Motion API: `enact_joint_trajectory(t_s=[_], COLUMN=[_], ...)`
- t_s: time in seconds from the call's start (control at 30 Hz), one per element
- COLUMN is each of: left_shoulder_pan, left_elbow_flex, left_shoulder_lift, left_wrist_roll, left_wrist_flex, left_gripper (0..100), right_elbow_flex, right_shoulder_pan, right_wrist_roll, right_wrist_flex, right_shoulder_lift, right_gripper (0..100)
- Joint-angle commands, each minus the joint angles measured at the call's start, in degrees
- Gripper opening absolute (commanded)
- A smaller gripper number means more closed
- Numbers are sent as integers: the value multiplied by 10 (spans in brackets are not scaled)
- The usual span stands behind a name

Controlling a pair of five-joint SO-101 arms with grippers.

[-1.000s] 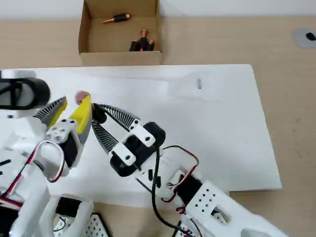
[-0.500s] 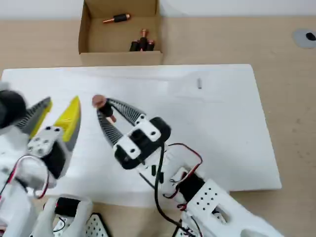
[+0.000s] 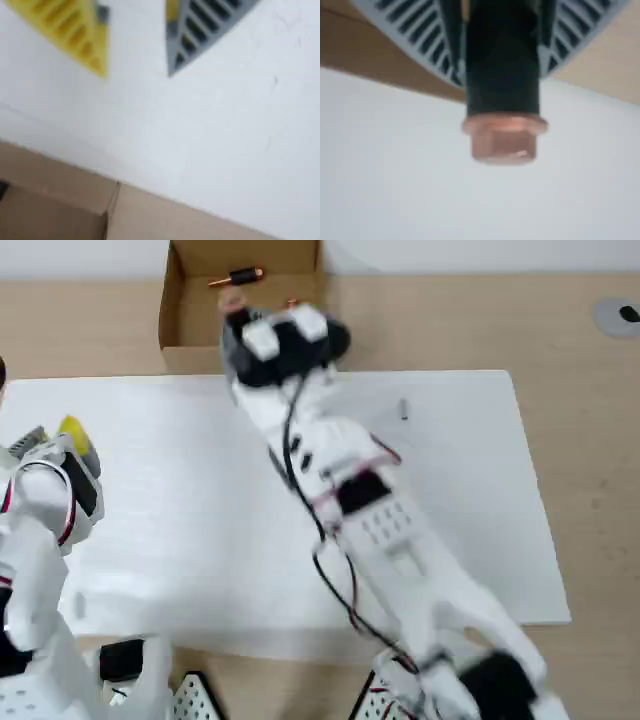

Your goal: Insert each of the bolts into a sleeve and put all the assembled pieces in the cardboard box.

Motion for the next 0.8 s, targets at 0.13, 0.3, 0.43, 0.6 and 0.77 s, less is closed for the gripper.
enact_joint_trajectory(t_s=[0.13, 0.3, 0.43, 0.6, 0.77], left_shoulder_pan=[-4, -4, -5, -4, -4], left_elbow_flex=[77, 128, 185, 258, 315], left_shoulder_lift=[-77, -143, -184, -232, -268], left_wrist_roll=[1, 1, 1, 1, 1], left_wrist_flex=[-4, -4, -37, -81, -105], left_gripper=[30, 16, 11, 10, 10], right_elbow_flex=[-255, -436, -610, -808, -982], right_shoulder_pan=[60, 77, 89, 89, 87], right_wrist_roll=[-21, -18, -18, 64, 153], right_wrist_flex=[-90, -111, -110, -109, -108], right_shoulder_lift=[291, 473, 608, 788, 963], right_gripper=[10, 10, 10, 10, 13])
